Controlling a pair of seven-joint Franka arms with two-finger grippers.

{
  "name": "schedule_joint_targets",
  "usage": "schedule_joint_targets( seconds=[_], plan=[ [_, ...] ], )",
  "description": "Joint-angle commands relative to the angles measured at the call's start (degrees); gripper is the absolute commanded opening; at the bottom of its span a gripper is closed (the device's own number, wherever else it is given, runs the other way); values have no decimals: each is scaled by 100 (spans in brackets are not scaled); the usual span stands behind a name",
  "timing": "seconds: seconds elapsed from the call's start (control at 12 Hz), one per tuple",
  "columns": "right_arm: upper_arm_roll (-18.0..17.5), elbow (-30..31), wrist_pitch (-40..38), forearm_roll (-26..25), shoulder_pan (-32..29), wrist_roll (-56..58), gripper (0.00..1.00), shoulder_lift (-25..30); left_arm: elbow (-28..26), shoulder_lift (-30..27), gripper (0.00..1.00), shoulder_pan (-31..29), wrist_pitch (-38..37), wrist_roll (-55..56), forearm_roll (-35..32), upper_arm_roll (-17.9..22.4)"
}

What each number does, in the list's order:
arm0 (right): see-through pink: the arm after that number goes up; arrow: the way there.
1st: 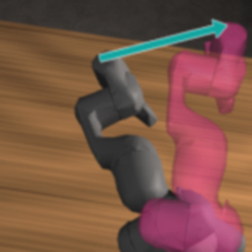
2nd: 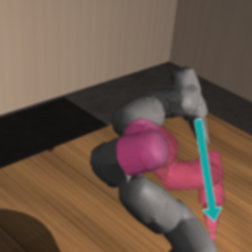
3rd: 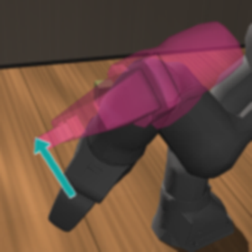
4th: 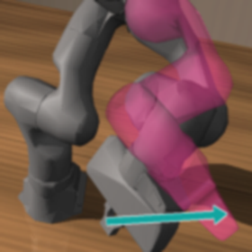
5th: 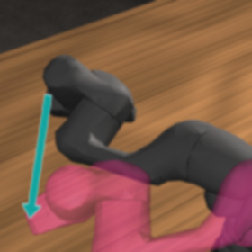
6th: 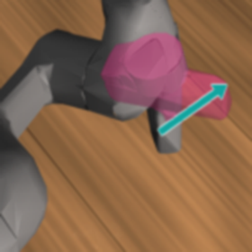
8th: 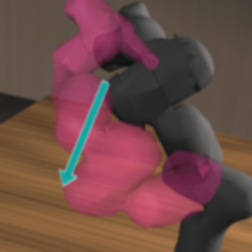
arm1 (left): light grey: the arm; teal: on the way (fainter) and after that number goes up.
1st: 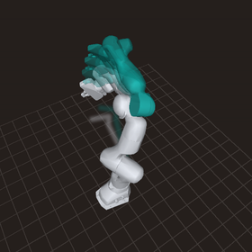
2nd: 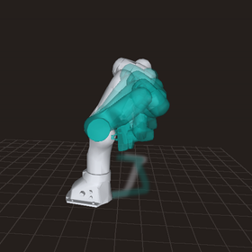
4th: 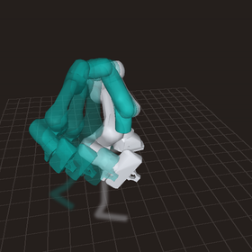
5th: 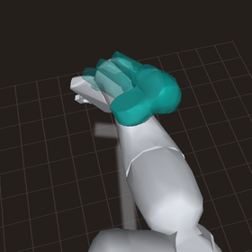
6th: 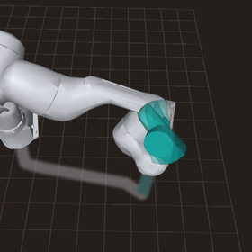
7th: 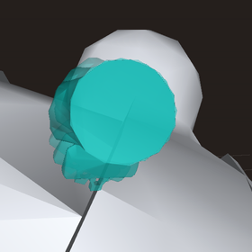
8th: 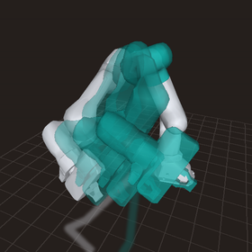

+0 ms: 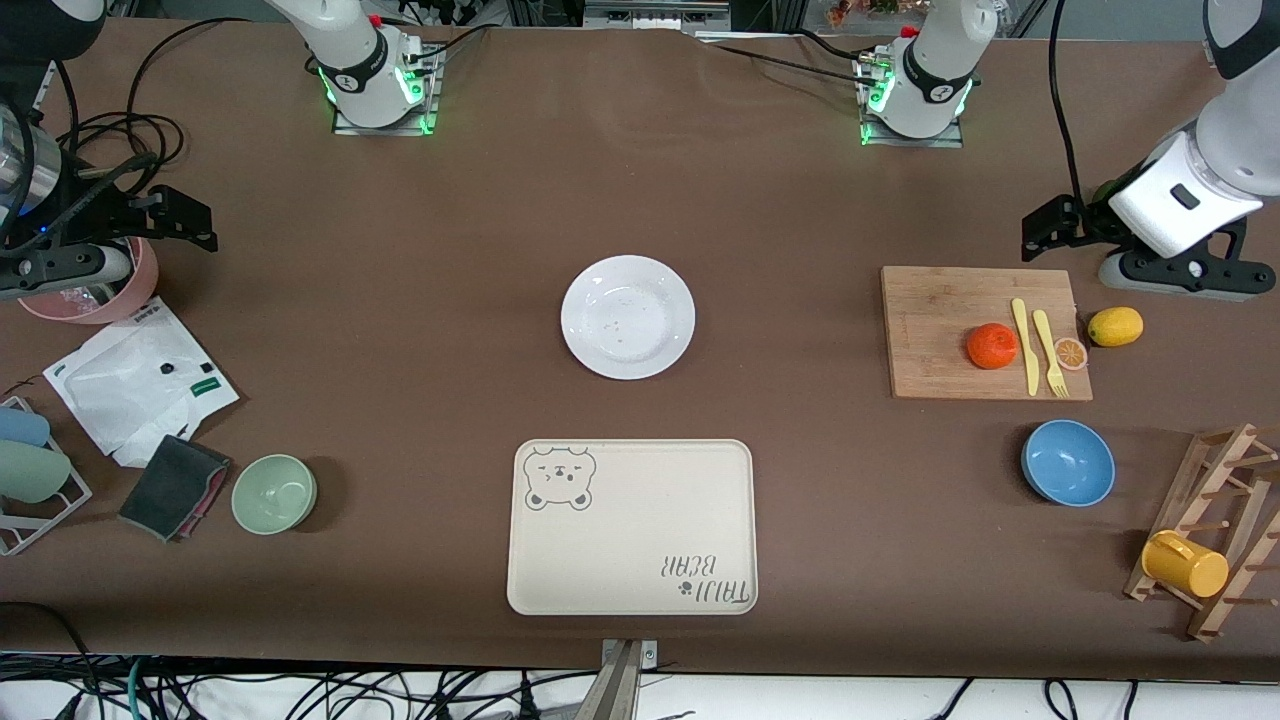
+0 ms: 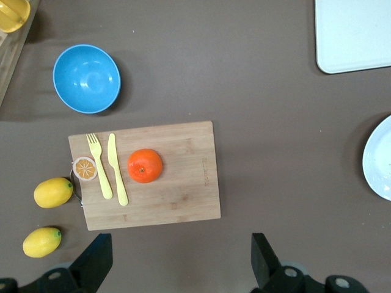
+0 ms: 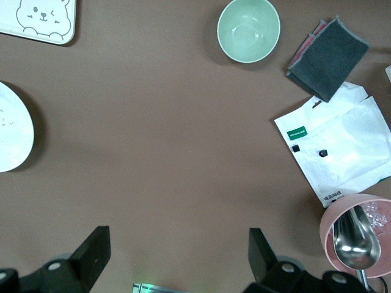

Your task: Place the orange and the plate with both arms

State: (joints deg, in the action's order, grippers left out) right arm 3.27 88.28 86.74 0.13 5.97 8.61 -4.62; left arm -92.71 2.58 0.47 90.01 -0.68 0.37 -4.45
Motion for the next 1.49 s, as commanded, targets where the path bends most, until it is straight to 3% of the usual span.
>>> schedule_joint_targets(
  seconds=[0.0, 1.41],
  plan=[
    [-11, -110, -78, 83, -43, -79, 100, -30, 289, 208, 100, -21, -210, -72, 77, 6],
    [-20, -110, -78, 75, -43, -79, 100, -30, 306, 208, 100, -144, -422, -116, 95, 6]
  ],
)
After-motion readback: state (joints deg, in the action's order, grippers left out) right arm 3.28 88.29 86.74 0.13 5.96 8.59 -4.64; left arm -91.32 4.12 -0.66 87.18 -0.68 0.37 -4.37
